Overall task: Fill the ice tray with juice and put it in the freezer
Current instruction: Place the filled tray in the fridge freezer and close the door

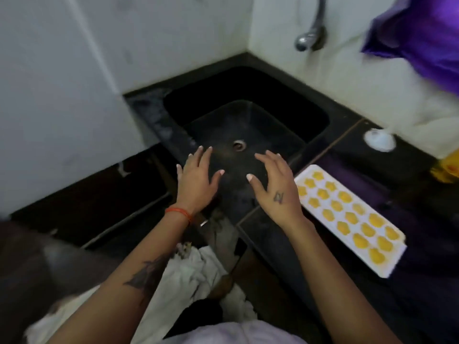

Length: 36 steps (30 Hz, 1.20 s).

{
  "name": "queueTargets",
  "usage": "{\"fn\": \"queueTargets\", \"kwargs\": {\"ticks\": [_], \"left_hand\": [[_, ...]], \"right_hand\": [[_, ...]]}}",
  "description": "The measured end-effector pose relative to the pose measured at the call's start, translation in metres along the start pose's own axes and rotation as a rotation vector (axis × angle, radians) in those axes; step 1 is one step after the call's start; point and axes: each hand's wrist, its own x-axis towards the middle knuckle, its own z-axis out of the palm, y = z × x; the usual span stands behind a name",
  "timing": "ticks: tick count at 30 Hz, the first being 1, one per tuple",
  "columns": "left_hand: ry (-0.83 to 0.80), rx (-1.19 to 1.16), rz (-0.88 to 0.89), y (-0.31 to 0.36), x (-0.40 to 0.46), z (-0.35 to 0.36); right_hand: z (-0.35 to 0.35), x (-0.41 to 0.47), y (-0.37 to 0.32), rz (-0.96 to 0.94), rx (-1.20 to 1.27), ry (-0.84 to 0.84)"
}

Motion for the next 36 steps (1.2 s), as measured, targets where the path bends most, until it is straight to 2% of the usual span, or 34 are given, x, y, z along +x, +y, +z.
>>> {"fn": "queueTargets", "kwargs": {"ticks": [3, 7, 11, 15, 19, 22, 28, 36], "left_hand": [[0.049, 0.042, -0.173, -0.050, -0.055, -0.021], [-0.054, 0.102, -0.411, -0.119, -0.135, -0.040], [-0.213, 0.101, -0.678, -0.178, -0.214, -0.053], [-0.224, 0.071, -0.900, -0.226, -0.301, -0.067], [-0.172, 0.057, -1.046, -0.266, -0.387, -0.092], [-0.126, 0.025, -1.120, -0.298, -0.456, -0.118], [0.176, -0.092, -1.414, -0.330, -0.582, -0.168], [0.739, -0.285, -1.751, -0.291, -0.714, -0.185]], "right_hand": [[0.040, -0.021, -0.041, -0.176, 0.035, -0.142], [0.098, -0.064, -0.086, -0.301, 0.049, -0.388], [0.154, -0.107, -0.114, -0.324, -0.080, -0.770], [0.204, -0.153, -0.146, -0.408, -0.243, -1.099], [0.251, -0.203, -0.191, -0.553, -0.364, -1.247], [0.281, -0.249, -0.234, -0.591, -0.394, -1.326], [0.326, -0.343, -0.327, -0.881, -0.432, -1.462], [0.345, -0.463, -0.458, -1.402, -0.339, -1.620]]}}
